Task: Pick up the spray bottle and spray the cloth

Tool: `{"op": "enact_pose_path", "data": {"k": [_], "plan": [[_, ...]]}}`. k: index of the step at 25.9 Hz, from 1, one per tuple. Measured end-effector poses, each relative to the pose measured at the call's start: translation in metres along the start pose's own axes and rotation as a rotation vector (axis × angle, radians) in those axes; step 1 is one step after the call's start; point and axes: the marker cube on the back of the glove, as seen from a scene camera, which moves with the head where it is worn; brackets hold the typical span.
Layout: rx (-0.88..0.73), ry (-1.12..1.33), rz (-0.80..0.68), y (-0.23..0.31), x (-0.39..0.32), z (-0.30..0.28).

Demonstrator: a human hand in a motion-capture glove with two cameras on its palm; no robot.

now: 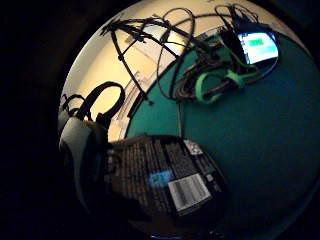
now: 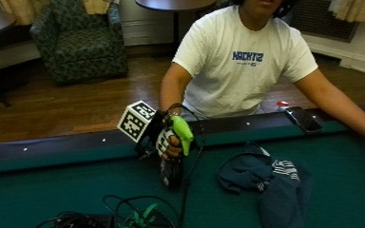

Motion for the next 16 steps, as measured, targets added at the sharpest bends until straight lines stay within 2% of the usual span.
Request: {"op": "enact_pose_path", "data": {"k": [8, 16], "plan": [[0.051, 0.415, -0.350, -0.019, -0.094, -0.033], [0.030, 0.746, -0.651, -0.034, -0.155, -0.013]]}}
